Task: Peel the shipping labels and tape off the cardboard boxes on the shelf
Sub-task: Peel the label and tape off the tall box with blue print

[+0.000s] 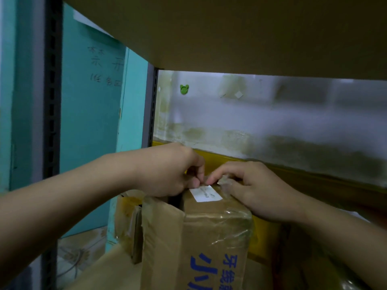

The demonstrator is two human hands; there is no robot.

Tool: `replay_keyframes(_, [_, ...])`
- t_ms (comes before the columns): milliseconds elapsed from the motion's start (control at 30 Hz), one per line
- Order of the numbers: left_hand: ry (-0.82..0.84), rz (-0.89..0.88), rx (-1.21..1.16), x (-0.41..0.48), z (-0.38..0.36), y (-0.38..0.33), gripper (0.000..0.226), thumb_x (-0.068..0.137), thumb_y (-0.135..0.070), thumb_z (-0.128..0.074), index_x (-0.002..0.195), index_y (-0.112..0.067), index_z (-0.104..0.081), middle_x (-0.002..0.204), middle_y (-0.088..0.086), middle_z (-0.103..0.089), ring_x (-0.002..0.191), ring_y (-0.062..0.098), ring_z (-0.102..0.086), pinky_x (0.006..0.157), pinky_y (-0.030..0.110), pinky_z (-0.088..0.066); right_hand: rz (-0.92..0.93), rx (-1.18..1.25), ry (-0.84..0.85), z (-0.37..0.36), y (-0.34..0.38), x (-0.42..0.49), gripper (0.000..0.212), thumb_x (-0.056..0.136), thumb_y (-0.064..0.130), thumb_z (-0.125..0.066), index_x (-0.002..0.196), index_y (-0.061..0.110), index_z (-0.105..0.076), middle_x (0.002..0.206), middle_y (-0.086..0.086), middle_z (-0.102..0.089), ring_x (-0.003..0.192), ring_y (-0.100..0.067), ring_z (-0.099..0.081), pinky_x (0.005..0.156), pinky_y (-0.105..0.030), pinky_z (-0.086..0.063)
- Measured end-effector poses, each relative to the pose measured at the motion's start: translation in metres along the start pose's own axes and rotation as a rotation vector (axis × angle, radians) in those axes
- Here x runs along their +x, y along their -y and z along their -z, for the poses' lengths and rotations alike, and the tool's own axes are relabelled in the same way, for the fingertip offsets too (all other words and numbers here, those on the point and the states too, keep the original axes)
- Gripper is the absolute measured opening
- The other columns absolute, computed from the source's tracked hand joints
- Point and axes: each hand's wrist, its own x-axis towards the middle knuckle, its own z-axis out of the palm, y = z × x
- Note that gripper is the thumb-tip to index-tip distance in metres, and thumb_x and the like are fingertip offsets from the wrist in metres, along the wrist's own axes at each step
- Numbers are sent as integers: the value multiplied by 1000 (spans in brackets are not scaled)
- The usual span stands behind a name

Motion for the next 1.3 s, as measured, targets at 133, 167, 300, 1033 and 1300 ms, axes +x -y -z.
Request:
replay_keyframes(133, [-4, -8, -11, 0, 2, -1, 13, 93, -21, -63, 85, -31, -63, 79, -14, -62, 72, -7, -52, 60, 10, -38, -13, -18, 9, -1, -1, 1, 23, 94, 16, -56, 103, 31, -72, 94, 21, -64, 82, 9, -55, 67, -9, -37])
replay_keyframes(167, [-5, -11, -21, -1, 2, -1, 14, 93, -22, -63, 83, -32, -62, 80, -14, -63, 73, -6, -52, 61, 10, -38, -23, -14, 12, -2, -1, 0, 23, 95, 16, -55, 102, 30, -71, 91, 23, -63, 80, 10, -55, 66, -8, -37])
replay_keyframes(300, [-18, -14, -69, 0, -2, -1, 13, 94, -25, -63, 93, -38, -66, 91, -17, -64, 76, -3, -55, 66, 15, -41, -38, 9, -7, -2, -3, 0, 18, 96, 22, -52, 95, 28, -69, 72, 24, -59, 68, 7, -52, 59, -12, -37])
replay_keyframes(1033, [-80, 72, 46, -7, -7, -9, 12, 95, -26, -57, 101, -32, -65, 90, -13, -64, 70, -2, -53, 64, 16, -43, -7, 11, 7, 1, 7, -2, 19, 97, 20, -53, 94, 24, -71, 58, 36, -55, 54, 16, -51, 50, -5, -36])
replay_keyframes(1300, [-31, 99, -43, -7, 3, 3, 15, 94, -22, -62, 83, -30, -67, 73, -17, -63, 62, -4, -56, 54, 11, -40, -18, -36, 24, 0, 4, 1, 20, 98, 24, -50, 94, 29, -70, 63, 38, -55, 58, 16, -52, 55, -7, -37])
